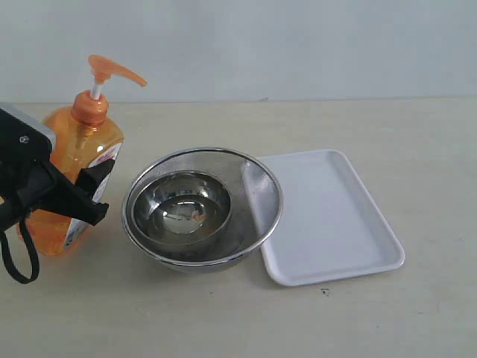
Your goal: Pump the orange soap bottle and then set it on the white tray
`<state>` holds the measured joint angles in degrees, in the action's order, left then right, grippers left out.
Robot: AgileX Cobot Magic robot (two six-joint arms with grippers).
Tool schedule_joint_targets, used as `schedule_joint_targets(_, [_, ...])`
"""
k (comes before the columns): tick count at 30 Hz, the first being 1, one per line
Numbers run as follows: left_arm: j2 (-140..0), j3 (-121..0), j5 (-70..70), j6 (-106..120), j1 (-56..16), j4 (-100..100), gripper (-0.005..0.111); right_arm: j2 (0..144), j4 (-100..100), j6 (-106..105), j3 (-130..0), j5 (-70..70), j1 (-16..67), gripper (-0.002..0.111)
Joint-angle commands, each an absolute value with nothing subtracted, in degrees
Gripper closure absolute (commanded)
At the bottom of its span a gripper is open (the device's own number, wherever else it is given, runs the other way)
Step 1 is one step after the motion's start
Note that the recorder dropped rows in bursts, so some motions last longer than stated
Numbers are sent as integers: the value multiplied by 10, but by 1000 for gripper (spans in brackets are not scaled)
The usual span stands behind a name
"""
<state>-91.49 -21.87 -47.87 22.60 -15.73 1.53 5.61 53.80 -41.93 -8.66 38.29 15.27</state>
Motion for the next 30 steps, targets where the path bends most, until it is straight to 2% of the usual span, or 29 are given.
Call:
schedule_joint_targets(1, [-916,-219,-476,214,-160,21,102,53,587,-423,-85,329,149,108])
schedule_joint_targets(2, [-916,-219,-475,214,-160,21,102,53,596,-423,-85,313,149,108])
schedule_joint_targets(5, [-916,-219,-472,214,-160,21,102,53,723,-423,-85,92,149,108])
schedule_joint_targets(8, [-916,-219,-472,214,-160,21,102,53,788,-423,-85,-30,149,108])
schedule_joint_targets(13, [-916,-219,-471,214,-160,21,102,53,999,-423,-85,-73,149,108])
schedule_joint_targets(20, [-916,-219,-471,214,-160,21,102,53,999,-361,-85,-109,149,108])
schedule_joint_targets(23, [-916,-219,-471,214,-160,21,102,53,831,-362,-85,-111,149,108])
schedule_joint_targets(27, [-916,-219,-471,214,-160,21,102,53,463,-364,-85,-116,149,108])
schedule_joint_targets(30, [-916,-219,-471,214,-160,21,102,53,299,-364,-85,-109,149,108])
